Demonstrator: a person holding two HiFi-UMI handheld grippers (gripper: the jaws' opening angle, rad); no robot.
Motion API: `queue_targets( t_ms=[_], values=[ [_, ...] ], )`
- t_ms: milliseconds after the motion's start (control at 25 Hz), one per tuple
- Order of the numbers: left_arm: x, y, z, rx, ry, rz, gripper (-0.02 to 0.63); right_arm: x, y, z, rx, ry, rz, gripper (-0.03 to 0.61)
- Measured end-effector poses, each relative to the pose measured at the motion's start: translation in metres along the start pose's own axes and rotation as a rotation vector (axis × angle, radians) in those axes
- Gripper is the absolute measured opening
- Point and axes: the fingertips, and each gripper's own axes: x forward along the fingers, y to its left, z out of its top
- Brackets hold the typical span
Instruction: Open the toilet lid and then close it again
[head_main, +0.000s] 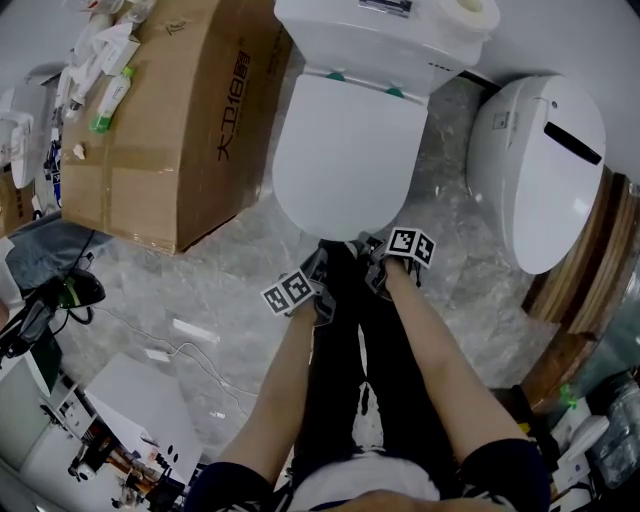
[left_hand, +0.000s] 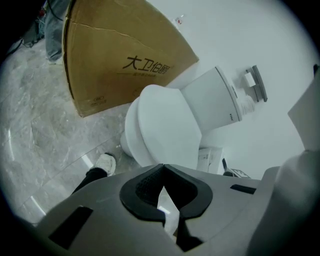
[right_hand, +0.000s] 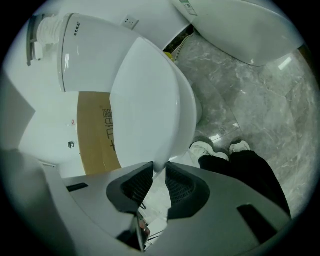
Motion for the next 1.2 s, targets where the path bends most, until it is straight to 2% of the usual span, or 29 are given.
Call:
queue_targets(
  t_ms=[280,720,960,1120,1200],
  values=[
    [0.0,0.001,0.005,0.011,-0.001,-0.015,0.008,0.02,-0.016,0.001,-0.011,0.027,-0.048,0.071],
    [0.013,-0.018,0.005,0.094,0.012,-0.054,0.006,0.039,-0.036,0.007,0.0,0.062,-0.147,0.071],
    [0.01,-0.011,0.005,0.134,0.013,-0.034,0.006,0.047,-0.047,0.011,-0.035,0.079,-0.242,0.071],
    [0.006,-0.004,0.009,0.133,0.005,-0.031,0.006,0.048,-0.048,0.013,-0.036,0.056,-0.24,0.072],
    [0.003,0.001,0.011,0.128,0.0,-0.027,0.006,0.046,-0.048,0.012,-0.055,0.054,-0.267,0.071]
  ],
)
